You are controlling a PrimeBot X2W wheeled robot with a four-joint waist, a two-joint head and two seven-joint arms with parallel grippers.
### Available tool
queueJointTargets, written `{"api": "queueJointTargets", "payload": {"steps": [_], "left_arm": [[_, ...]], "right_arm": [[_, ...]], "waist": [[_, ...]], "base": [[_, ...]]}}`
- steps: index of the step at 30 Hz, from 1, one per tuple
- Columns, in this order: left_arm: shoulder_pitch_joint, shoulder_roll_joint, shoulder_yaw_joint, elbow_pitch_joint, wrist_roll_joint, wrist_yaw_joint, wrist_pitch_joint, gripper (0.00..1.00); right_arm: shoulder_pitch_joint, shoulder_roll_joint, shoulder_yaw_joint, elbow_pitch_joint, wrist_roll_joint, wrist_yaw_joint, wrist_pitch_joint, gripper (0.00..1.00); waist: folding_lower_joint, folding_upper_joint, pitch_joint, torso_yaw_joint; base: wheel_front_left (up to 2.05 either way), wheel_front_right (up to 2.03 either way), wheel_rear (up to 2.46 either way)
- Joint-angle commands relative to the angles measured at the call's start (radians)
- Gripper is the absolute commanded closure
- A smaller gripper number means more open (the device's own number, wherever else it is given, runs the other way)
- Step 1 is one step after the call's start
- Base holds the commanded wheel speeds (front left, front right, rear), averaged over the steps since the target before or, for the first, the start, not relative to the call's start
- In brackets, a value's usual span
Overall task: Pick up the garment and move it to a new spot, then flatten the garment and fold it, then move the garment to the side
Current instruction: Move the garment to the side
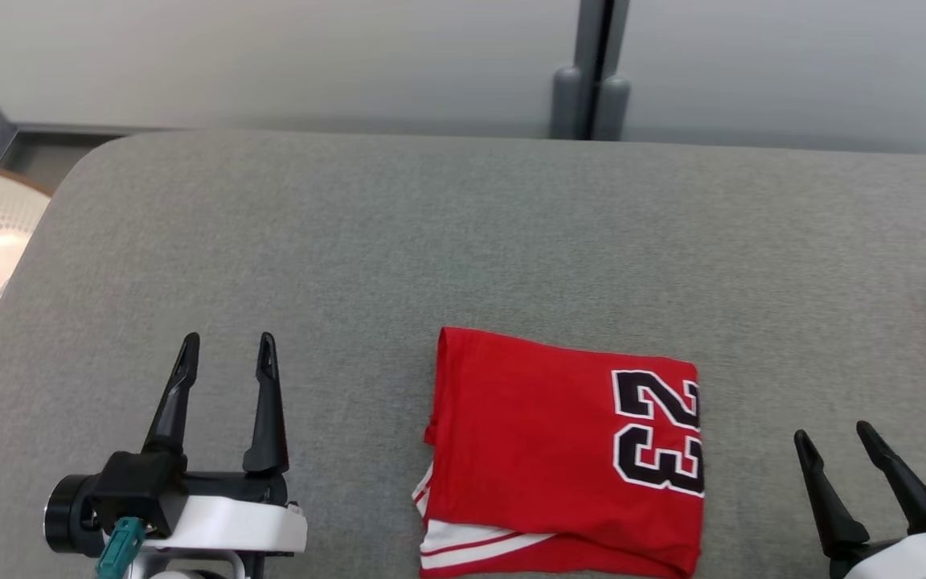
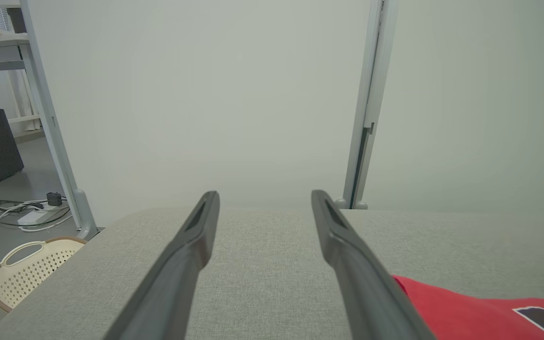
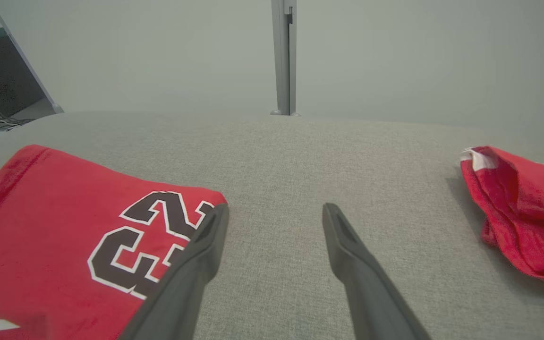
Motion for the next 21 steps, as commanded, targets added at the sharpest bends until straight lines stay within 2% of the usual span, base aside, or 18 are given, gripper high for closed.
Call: {"api": "queueJointTargets", "payload": {"steps": [1,6,13,14,15,16,21], "left_arm": [[-0.028,-0.006,-0.003,0.008,0.007,-0.001,-0.013,0.0],[-0.067,-0.031,-0.011,0.025,0.015,-0.006,-0.036,0.0],[-0.091,-0.054,-0.006,0.032,0.009,-0.019,-0.049,0.0],[-0.095,-0.055,-0.003,0.036,0.012,-0.021,-0.051,0.0],[-0.097,-0.059,0.0,0.038,0.009,-0.023,-0.052,0.0],[-0.099,-0.059,0.004,0.037,0.012,-0.023,-0.052,0.0],[-0.111,-0.054,0.013,0.037,0.038,-0.038,-0.053,0.0]], "right_arm": [[-0.023,-0.005,0.014,0.034,0.013,-0.001,-0.005,0.0],[-0.062,0.0,0.064,0.118,0.039,-0.001,-0.012,0.0],[-0.096,0.003,0.122,0.206,0.074,-0.001,0.035,0.0],[-0.1,0.003,0.131,0.222,0.081,-0.001,0.051,0.51],[-0.104,0.005,0.144,0.231,0.084,-0.001,0.067,0.67],[-0.108,0.004,0.152,0.239,0.088,-0.001,0.083,1.0],[-0.145,-0.026,0.155,0.206,0.065,-0.002,0.099,1.0]], "waist": [[0.0,-0.0001,0.09,0.096],[0.0,-0.0001,0.138,0.154],[0.0,-0.0001,0.16,0.17],[0.0,-0.0001,0.163,0.169],[0.0,-0.0001,0.165,0.165],[0.0,-0.0001,0.169,0.16],[0.0,-0.0001,0.174,0.118]], "base": [[0.0,0.0,0.0],[0.0,0.0,0.0],[0.0,0.0,0.0],[0.0,0.0,0.0],[0.0,0.0,0.0],[0.0,0.0,0.0],[0.0,0.0,0.0]]}}
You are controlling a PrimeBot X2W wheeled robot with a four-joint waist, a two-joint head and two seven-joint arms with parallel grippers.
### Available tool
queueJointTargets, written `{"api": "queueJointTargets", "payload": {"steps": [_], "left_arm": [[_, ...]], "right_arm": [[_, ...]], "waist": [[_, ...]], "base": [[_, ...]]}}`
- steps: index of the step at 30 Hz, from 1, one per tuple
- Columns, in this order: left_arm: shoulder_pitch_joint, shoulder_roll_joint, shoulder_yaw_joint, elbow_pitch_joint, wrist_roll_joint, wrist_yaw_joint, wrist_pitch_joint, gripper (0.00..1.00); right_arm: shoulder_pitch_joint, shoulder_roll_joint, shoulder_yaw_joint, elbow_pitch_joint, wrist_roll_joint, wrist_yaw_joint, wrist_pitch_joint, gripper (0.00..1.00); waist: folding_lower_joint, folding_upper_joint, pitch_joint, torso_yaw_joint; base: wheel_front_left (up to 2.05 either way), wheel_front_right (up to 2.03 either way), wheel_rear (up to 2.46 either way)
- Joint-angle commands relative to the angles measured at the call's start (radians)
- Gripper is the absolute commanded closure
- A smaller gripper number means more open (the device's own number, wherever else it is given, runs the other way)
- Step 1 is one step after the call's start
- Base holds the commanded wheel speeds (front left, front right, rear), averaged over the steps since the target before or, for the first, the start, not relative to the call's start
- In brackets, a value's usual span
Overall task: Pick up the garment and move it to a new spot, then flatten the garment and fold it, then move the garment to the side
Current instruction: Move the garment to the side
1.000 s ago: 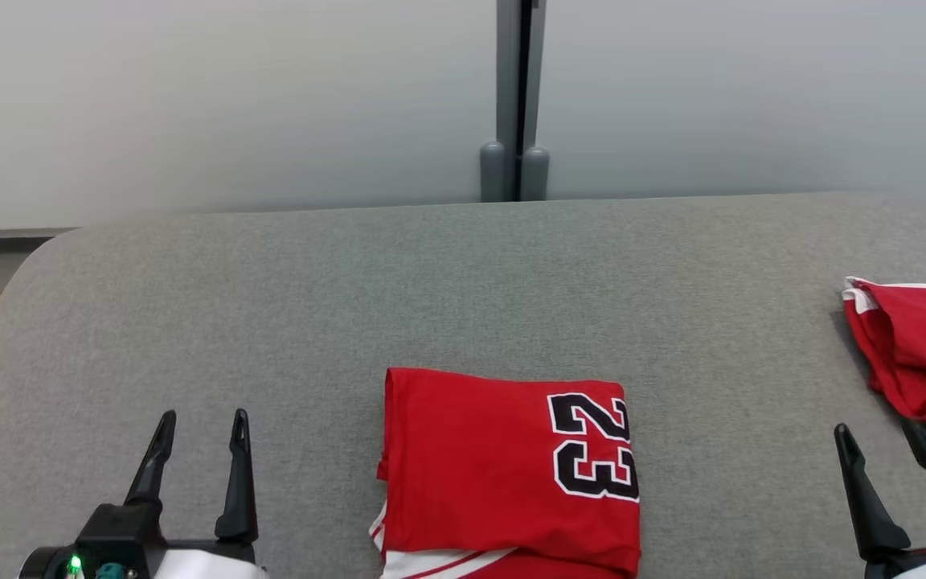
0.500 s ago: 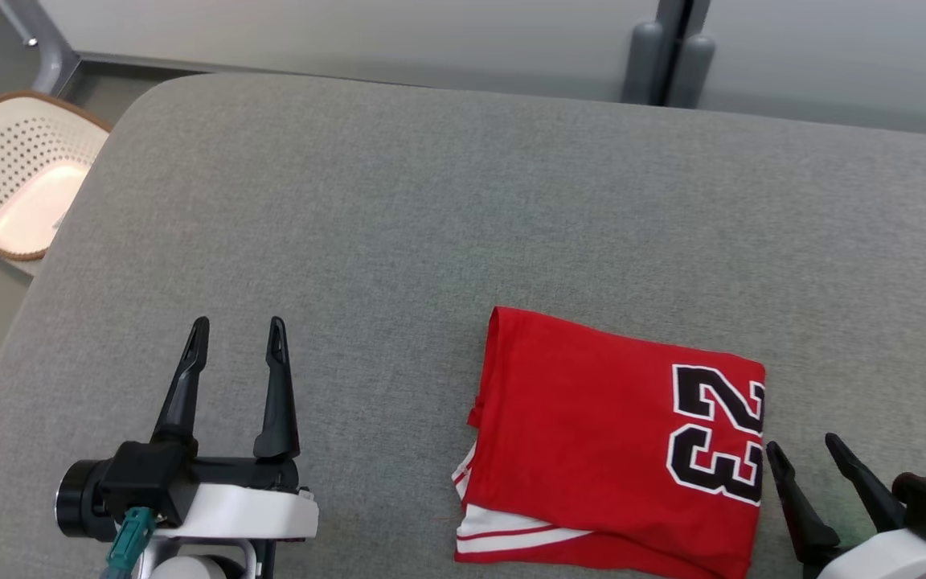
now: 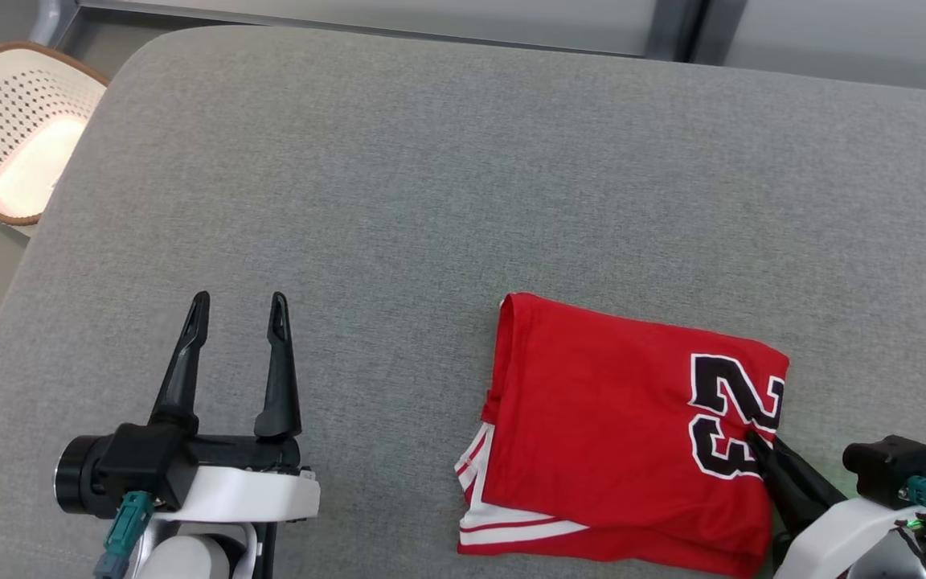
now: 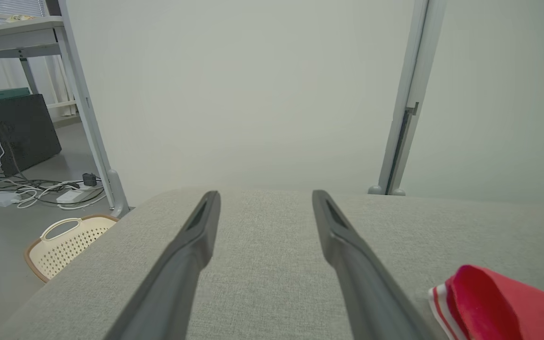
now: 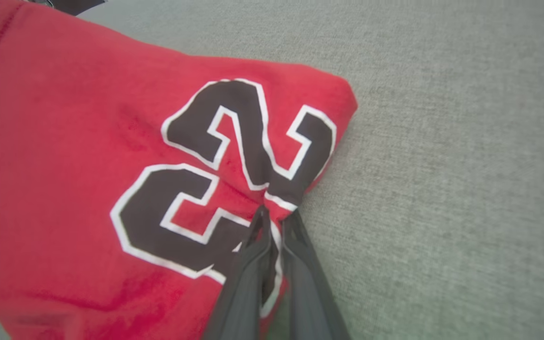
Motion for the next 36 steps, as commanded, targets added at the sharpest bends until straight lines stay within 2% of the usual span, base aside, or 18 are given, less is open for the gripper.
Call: {"api": "queueJointTargets", "payload": {"steps": [1,5,11,17,22,28,31,36], "left_arm": [[-0.021,0.003,0.004,-0.002,0.008,-0.008,-0.003,0.0],[-0.022,0.015,0.001,-0.007,0.031,-0.014,-0.002,0.0],[-0.038,0.043,-0.025,-0.03,0.056,-0.036,0.009,0.0],[-0.092,0.071,-0.043,-0.057,0.076,-0.055,0.053,0.0],[-0.15,0.087,-0.069,-0.074,0.098,-0.072,0.091,0.0],[-0.241,0.093,-0.119,-0.104,0.139,-0.103,0.132,0.0],[-0.274,0.094,-0.13,-0.107,0.145,-0.115,0.144,0.0],[-0.364,0.089,-0.159,-0.1,0.162,-0.145,0.151,0.0]], "right_arm": [[-0.002,-0.021,-0.008,0.003,-0.01,-0.005,0.006,1.0],[-0.012,-0.047,-0.012,-0.044,-0.025,-0.004,0.004,1.0],[-0.029,-0.092,-0.034,-0.076,-0.028,-0.003,-0.01,1.0],[-0.104,-0.103,-0.027,-0.056,-0.004,-0.003,-0.041,1.0],[-0.214,-0.115,-0.003,-0.016,0.013,-0.003,-0.085,1.0],[-0.378,-0.195,-0.046,0.053,0.034,-0.003,-0.149,1.0],[-0.43,-0.225,-0.09,0.09,0.05,-0.003,-0.175,1.0],[-0.542,-0.292,-0.181,0.222,0.111,-0.003,-0.234,1.0]], "waist": [[0.0,0.0,0.001,-0.023],[0.0,0.0,-0.005,-0.091],[0.0,0.0,-0.002,-0.245],[0.0,0.0,0.03,-0.412],[0.0,0.0,0.081,-0.507],[0.0,0.0,0.174,-0.554],[0.0,0.0,0.21,-0.558],[0.0,0.0,0.293,-0.538]], "base": [[0.0,0.0,0.0],[0.0,0.0,0.0],[0.0,0.0,0.0],[0.0,0.0,0.0],[0.0,0.0,0.0],[0.0,0.0,0.0],[0.0,0.0,0.0],[0.0,0.0,0.0]]}}
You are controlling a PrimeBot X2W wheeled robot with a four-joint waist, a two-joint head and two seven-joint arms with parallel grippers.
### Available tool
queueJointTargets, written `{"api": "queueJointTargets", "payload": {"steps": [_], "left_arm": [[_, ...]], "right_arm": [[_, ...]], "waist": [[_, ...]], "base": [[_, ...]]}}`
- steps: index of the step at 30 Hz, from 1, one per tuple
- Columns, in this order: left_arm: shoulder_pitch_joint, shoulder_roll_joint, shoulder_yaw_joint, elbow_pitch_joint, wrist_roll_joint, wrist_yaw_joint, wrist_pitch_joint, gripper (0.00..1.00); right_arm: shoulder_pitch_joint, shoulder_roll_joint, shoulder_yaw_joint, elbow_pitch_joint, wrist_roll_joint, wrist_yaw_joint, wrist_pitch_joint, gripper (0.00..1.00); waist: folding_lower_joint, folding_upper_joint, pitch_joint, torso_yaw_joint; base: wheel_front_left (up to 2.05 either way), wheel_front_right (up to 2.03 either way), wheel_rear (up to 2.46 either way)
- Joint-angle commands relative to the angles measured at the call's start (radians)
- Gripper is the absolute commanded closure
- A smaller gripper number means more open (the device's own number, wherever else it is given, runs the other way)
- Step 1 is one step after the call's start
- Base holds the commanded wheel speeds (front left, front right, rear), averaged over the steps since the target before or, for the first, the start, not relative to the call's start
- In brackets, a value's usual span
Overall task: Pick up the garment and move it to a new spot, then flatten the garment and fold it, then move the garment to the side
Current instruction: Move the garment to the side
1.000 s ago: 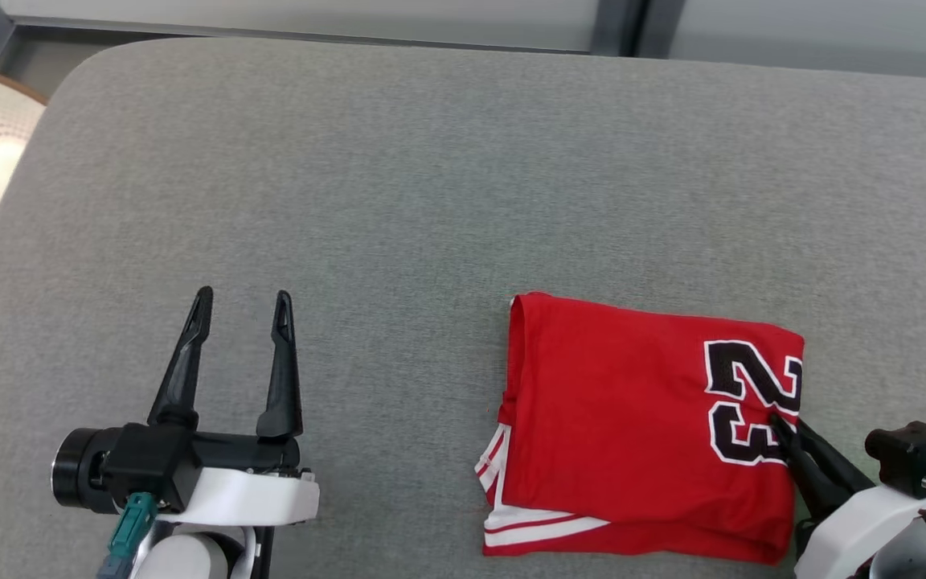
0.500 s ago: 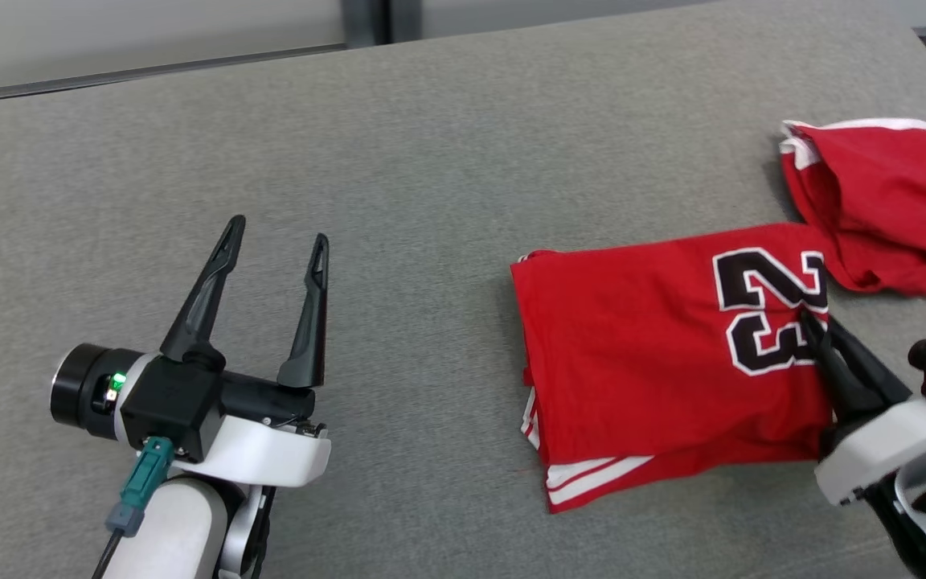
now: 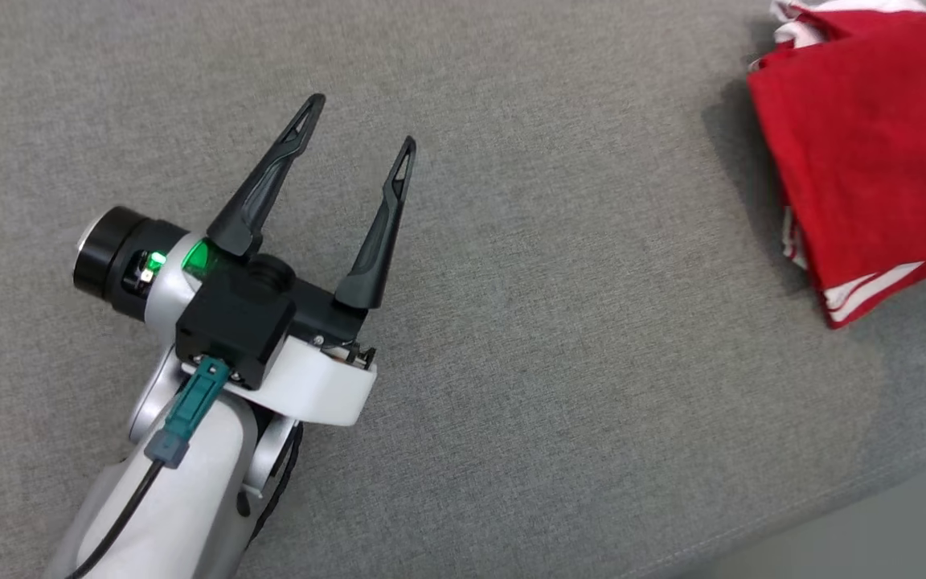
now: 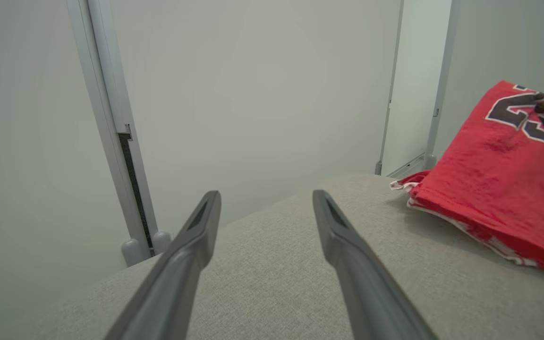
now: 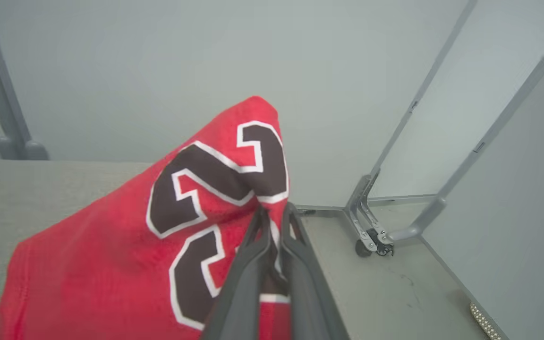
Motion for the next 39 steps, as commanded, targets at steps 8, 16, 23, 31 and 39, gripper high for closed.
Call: {"api": "queueJointTargets", "payload": {"steps": [8,16,23,31,39], "left_arm": [[-0.107,0.006,-0.03,0.014,0.033,-0.03,0.011,0.0],[-0.125,0.009,-0.031,0.037,0.028,-0.026,-0.005,0.0],[-0.036,0.006,0.005,0.081,-0.014,0.018,-0.058,0.0],[0.109,-0.004,0.058,0.124,-0.082,0.074,-0.11,0.0],[0.216,-0.026,0.093,0.165,-0.135,0.098,-0.14,0.0]], "right_arm": [[-0.133,-0.049,-0.01,0.233,0.07,-0.002,-0.064,1.0],[-0.197,-0.054,0.017,0.425,0.098,-0.003,-0.12,0.0],[-0.096,-0.013,-0.075,0.311,0.042,-0.002,-0.142,0.0],[0.156,0.14,-0.19,-0.014,-0.115,-0.002,-0.141,0.0],[0.346,0.268,-0.168,-0.22,-0.185,-0.002,-0.138,0.0]], "waist": [[0.0,0.0,0.146,0.046],[0.0,0.0,0.159,0.065],[0.0,0.0,0.048,0.065],[0.0,0.0,-0.103,0.096],[0.0,0.0,-0.228,0.164]], "base": [[0.0,0.0,0.0],[0.0,0.0,0.0],[0.0,0.0,0.0],[0.0,0.0,0.0],[0.0,0.0,0.0]]}}
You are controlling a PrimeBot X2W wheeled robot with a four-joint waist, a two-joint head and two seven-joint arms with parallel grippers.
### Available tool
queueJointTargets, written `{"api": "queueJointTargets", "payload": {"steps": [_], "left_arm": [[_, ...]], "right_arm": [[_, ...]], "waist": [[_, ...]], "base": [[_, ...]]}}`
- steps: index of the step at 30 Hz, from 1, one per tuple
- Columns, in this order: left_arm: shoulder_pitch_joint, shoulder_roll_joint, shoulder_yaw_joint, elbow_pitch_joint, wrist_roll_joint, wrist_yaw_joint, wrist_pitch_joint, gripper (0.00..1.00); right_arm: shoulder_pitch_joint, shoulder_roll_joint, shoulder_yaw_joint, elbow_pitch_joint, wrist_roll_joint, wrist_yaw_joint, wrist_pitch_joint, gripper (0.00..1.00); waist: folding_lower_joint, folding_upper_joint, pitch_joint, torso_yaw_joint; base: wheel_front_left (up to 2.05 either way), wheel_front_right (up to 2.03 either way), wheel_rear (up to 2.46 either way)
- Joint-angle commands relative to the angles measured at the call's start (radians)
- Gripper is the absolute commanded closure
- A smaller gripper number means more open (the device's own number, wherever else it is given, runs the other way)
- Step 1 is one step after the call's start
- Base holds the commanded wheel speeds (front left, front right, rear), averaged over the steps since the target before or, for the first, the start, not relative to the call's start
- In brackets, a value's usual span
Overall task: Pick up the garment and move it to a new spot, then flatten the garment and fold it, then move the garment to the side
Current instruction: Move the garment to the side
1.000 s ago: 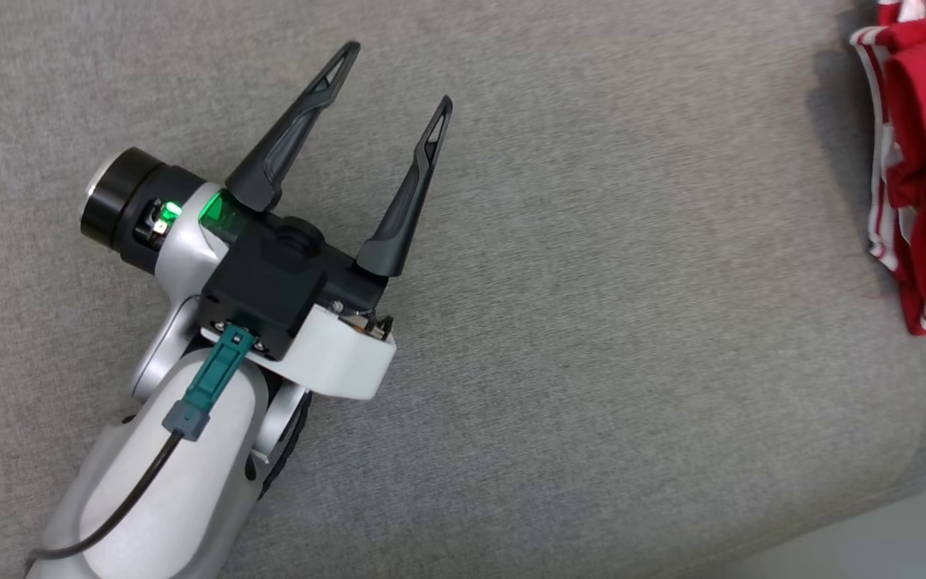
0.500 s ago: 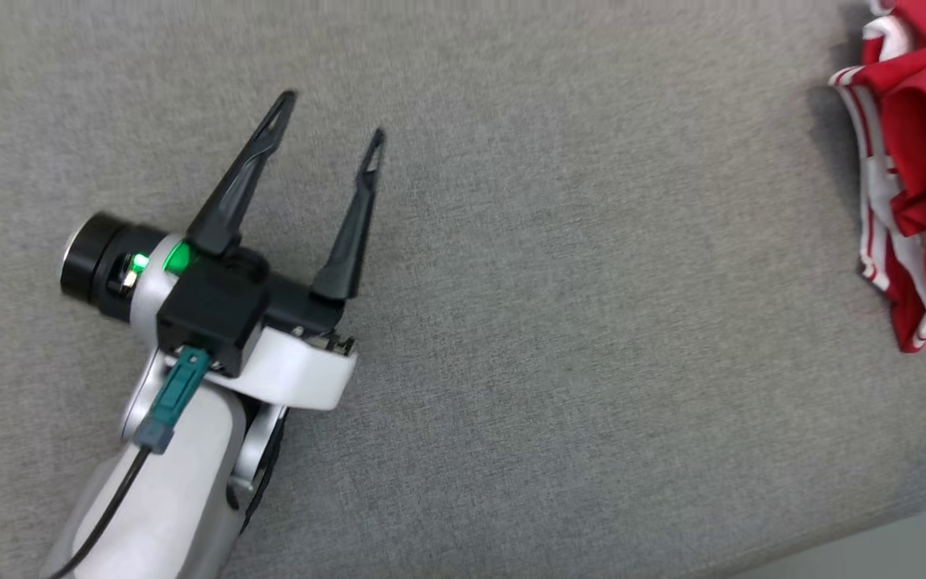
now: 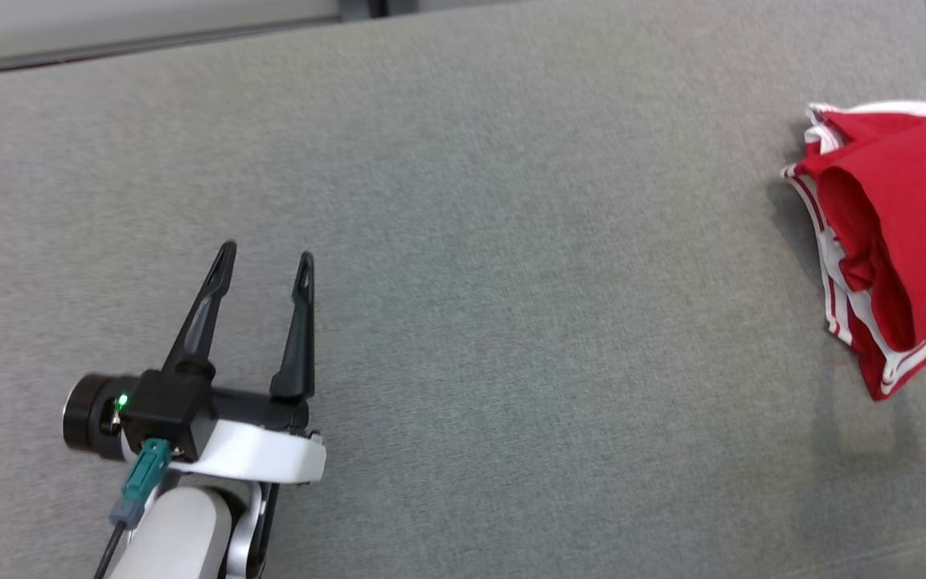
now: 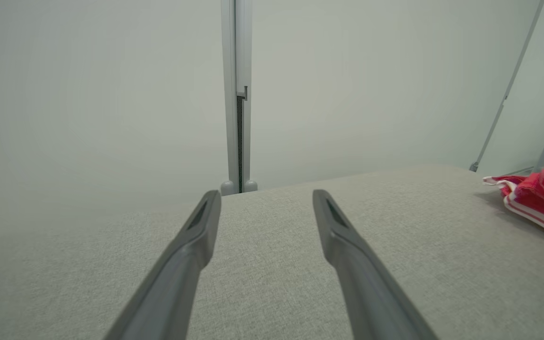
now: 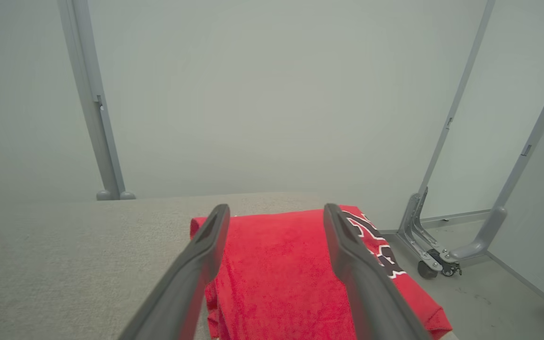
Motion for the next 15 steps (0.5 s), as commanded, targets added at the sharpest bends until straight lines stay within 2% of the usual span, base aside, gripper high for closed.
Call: {"api": "queueJointTargets", "payload": {"steps": [1,9,15], "left_arm": [[0.022,-0.001,0.011,0.006,-0.009,0.007,-0.006,0.0],[0.139,0.003,0.058,0.047,-0.053,0.017,-0.016,0.0],[0.229,0.021,0.082,0.059,-0.07,0.003,-0.016,0.0]], "right_arm": [[0.029,0.011,0.005,-0.024,-0.008,-0.002,0.006,0.0],[0.186,0.093,0.03,-0.201,-0.055,-0.002,0.105,0.0],[0.286,0.118,0.054,-0.296,-0.073,-0.002,0.191,0.0]], "waist": [[0.0,0.0,-0.066,0.052],[0.0,0.0,-0.189,0.138],[0.0,0.0,-0.276,0.165]], "base": [[0.0,0.0,0.0],[0.0,0.0,0.0],[0.0,0.0,0.0]]}}
